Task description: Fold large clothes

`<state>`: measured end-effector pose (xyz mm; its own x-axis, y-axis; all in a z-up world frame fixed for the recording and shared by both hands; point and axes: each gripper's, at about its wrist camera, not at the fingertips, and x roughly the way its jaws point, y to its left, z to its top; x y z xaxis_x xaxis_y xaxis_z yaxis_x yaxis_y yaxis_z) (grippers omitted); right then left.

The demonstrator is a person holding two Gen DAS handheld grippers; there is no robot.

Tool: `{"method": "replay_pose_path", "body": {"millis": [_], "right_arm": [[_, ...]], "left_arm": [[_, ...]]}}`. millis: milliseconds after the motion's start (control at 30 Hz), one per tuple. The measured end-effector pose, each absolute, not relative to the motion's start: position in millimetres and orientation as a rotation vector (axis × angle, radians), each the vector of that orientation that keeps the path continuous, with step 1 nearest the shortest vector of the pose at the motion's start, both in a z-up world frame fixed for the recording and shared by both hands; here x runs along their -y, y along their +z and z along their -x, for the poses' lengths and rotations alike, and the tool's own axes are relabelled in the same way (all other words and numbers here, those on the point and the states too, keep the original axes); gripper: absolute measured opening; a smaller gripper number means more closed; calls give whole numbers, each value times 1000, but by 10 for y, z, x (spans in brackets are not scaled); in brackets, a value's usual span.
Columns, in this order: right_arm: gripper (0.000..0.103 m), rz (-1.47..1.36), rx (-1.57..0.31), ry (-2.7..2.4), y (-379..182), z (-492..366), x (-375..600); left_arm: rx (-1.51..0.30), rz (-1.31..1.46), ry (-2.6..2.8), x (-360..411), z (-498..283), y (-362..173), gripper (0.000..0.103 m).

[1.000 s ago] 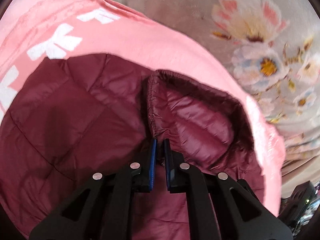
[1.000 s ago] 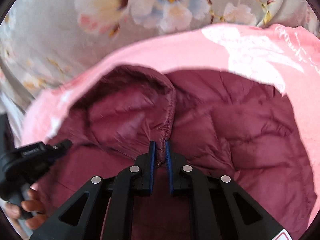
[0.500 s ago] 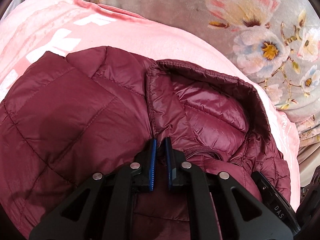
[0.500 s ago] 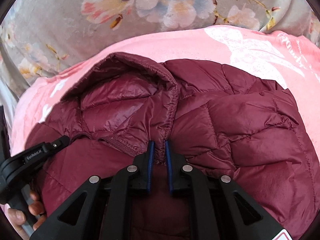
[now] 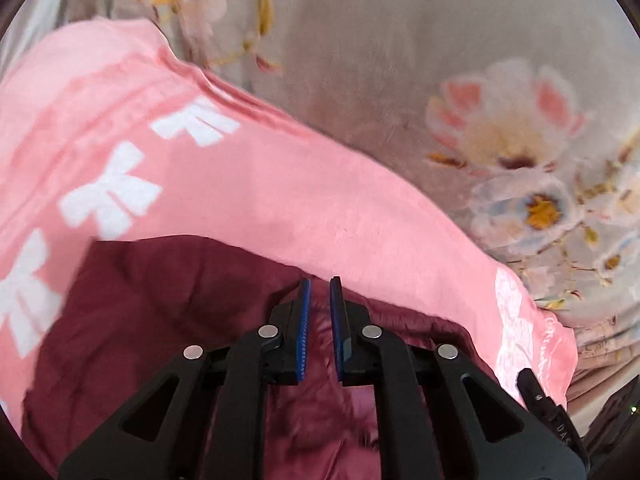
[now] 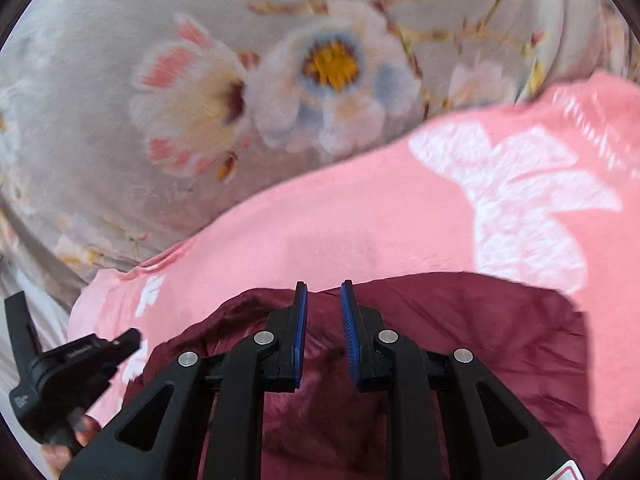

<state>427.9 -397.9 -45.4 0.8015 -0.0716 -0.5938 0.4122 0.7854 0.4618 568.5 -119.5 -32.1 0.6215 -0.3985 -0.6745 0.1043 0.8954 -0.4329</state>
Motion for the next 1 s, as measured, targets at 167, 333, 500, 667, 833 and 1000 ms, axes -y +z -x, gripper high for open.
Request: {"method": "replay_pose_path", "body": {"millis": [167, 333, 500, 667, 833, 1000], "right_arm": [[19, -559, -725, -229, -766, -4570, 3839], [15, -425, -788, -266, -926, -4446, 3695], [5, -394, -819, -309, -1017, -4431, 3722], [5, -286, -835, -357, -1010, -4504, 3592], [5, -257, -844, -374, -1012, -4534, 3576], [5, -252, -847, -375, -1009, -4526, 3573]], "left_arm": [[-970, 335, -301, 1352, -5847, -658, 9], [-972, 164, -273, 1359, -5640, -853, 9], [-952, 127, -258, 1330, -5581, -1044, 8], [-874, 63, -235, 1406, -5465, -1090, 8], [-865, 62, -238, 1399, -5468, -1096, 8], [-859, 50, -233, 1397, -5466, -1094, 8]]}}
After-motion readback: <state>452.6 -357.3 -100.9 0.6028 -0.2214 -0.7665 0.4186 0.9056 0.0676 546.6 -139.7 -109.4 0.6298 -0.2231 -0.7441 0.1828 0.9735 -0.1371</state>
